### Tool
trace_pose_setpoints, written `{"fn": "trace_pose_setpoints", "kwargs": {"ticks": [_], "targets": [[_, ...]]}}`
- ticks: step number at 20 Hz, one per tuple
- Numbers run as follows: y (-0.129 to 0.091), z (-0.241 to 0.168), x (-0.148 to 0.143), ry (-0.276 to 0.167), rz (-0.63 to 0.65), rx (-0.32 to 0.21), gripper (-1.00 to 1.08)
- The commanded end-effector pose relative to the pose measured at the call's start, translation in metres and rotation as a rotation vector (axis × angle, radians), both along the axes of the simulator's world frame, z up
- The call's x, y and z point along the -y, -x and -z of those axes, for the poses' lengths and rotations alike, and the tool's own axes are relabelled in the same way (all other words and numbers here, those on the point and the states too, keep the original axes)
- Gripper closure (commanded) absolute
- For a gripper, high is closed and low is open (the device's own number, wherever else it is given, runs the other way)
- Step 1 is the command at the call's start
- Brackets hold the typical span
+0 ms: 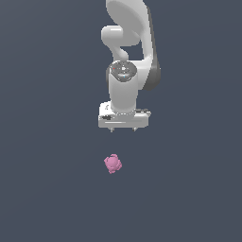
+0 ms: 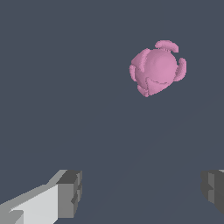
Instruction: Pick up the object and move it to a goal position.
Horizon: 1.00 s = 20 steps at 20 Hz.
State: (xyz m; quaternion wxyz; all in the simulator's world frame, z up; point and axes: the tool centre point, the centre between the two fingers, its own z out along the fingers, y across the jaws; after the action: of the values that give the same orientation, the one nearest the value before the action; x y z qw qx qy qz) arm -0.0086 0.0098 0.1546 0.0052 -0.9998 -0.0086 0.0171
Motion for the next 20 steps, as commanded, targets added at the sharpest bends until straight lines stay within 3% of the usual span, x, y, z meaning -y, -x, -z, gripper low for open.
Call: {"fn": "trace_pose_setpoints", "kwargs": {"ticks": [1, 10, 20], "targets": [[0.000, 0.000, 0.000, 0.000, 0.000, 0.000, -0.92], [0.003, -0.008, -0.024, -0.015, -0.043, -0.009, -0.92], [-0.001, -0.007, -0.022, -0.014, -0.055, -0.008, -0.92]]}}
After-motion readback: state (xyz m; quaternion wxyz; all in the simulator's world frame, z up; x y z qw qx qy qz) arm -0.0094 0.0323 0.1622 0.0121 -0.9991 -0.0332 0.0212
